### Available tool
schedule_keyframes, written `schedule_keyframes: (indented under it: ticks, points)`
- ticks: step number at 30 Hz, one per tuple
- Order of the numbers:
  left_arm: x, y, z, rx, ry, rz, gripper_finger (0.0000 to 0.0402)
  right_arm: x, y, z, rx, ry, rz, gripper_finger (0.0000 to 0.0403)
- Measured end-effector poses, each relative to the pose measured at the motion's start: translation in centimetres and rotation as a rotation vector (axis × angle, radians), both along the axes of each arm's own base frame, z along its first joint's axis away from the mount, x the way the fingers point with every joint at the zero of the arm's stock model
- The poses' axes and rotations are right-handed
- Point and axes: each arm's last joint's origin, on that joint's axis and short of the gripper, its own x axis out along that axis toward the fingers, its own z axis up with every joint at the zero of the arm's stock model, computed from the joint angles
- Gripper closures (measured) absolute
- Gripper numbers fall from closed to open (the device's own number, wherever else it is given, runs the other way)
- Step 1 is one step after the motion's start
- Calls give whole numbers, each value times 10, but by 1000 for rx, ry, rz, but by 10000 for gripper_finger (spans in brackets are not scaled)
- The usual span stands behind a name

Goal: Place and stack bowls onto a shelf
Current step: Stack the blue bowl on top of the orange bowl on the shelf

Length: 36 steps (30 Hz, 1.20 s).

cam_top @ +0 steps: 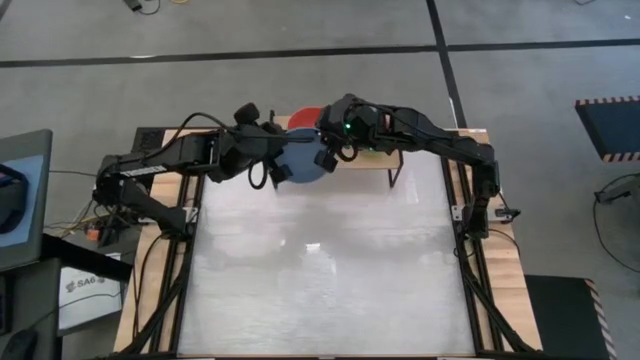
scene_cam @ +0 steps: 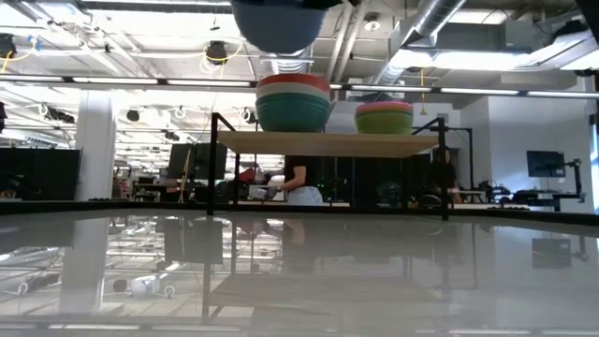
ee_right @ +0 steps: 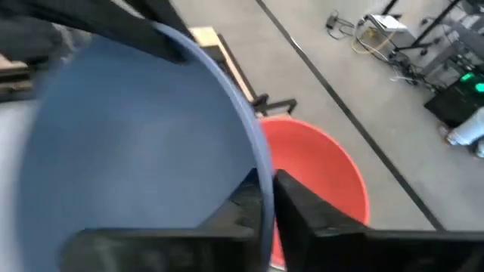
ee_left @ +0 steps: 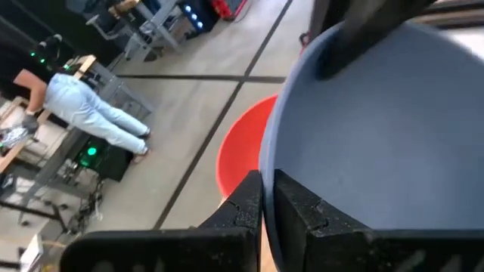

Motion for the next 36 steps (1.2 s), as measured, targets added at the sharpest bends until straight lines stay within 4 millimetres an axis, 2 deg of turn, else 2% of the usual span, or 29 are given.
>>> schedule_keyframes:
  ticks: [2, 3, 7, 14, 21, 25, 33, 36]
  points:
    - [1, 0, 1, -4, -12, -11, 389, -1, -5, -2, 6, 15, -12, 376]
    - [1, -1, 1, -4, -8, -17, 383, -1, -7, -3, 20, 13, -18, 378]
    - [1, -1, 2, 13, -10, -19, 347, -5, -25, -3, 75, -23, -79, 377]
    - [-10, 1, 21, 74, -133, 62, 268, -24, -77, -1, 169, -112, -293, 375]
    - [-26, 6, 31, 33, -229, 97, 214, -42, -117, -3, 359, -193, -357, 371]
    - [-27, 6, 28, -34, -240, 67, 209, -40, -127, -17, 423, -147, -386, 374]
    - [-24, 7, 18, -146, -224, 32, 209, -11, -136, -55, 498, -53, -393, 364]
    - [-25, 6, 17, -163, -225, 44, 209, -6, -137, -63, 515, -38, -406, 360]
